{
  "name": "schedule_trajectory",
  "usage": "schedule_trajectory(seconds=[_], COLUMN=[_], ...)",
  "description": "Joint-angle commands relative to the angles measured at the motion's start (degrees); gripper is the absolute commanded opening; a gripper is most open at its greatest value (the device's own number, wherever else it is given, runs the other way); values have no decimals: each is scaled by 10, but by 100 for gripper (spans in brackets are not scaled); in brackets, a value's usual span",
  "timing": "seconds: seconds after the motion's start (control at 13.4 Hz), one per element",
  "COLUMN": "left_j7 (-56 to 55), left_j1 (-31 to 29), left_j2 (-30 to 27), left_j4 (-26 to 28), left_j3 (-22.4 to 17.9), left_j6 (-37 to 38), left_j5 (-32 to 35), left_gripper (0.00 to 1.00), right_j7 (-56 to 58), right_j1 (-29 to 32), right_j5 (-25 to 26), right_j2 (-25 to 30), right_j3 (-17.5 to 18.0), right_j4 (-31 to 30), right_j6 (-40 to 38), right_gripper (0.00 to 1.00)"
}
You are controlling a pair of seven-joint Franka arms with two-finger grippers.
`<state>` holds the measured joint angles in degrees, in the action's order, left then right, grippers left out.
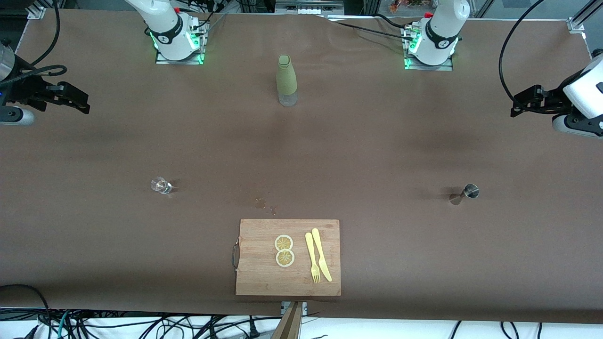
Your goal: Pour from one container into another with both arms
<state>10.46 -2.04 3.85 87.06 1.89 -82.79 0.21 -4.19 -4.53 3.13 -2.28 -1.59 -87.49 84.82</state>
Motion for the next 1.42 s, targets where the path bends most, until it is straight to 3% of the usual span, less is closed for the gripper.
schedule_trajectory(seconds=[0.0, 1.35], left_j7=[2, -19], left_j1=[-3, -1], left_j2=[-3, -4], left_j4=[-6, -4], left_j3=[5, 5], left_j6=[12, 33], left_j5=[-8, -9], left_gripper=[100, 100], right_j7=[-7, -6], right_j1=[2, 7], right_j5=[2, 3], right_j2=[-4, -4], right_j3=[2, 1], right_j4=[11, 11], right_j6=[0, 1], right_gripper=[100, 100])
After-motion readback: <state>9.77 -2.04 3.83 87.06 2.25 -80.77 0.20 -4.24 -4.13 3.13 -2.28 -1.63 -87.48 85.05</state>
